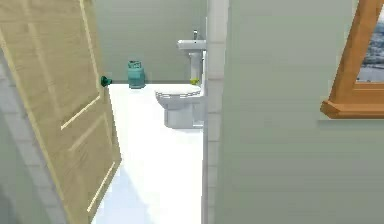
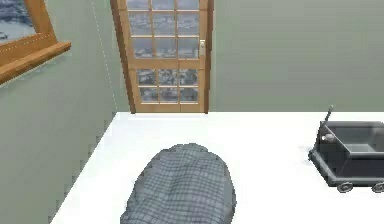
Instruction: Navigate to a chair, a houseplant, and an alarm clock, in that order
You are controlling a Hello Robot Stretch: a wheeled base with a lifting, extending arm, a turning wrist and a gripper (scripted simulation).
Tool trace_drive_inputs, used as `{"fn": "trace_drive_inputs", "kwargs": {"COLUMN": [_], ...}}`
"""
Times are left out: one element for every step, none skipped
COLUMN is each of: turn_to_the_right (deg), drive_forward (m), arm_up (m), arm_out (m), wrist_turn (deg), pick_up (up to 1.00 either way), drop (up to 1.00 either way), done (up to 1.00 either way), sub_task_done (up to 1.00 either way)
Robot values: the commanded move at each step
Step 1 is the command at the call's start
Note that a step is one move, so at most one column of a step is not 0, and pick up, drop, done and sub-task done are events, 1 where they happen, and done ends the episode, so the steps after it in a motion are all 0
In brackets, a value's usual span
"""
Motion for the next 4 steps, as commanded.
{"fn": "trace_drive_inputs", "kwargs": {"turn_to_the_right": [-45.0,-45.0,-45.0,-12.0], "drive_forward": [0.00,0.00,0.00,0.00], "arm_up": [0.00,0.00,0.00,0.00], "arm_out": [0.00,0.00,0.00,0.00], "wrist_turn": [0.0,0.0,0.0,0.0], "pick_up": [0.00,0.00,0.00,0.00], "drop": [0.00,0.00,0.00,0.00], "done": [0.00,0.00,0.00,0.00], "sub_task_done": [0.00,0.00,0.00,0.00]}}
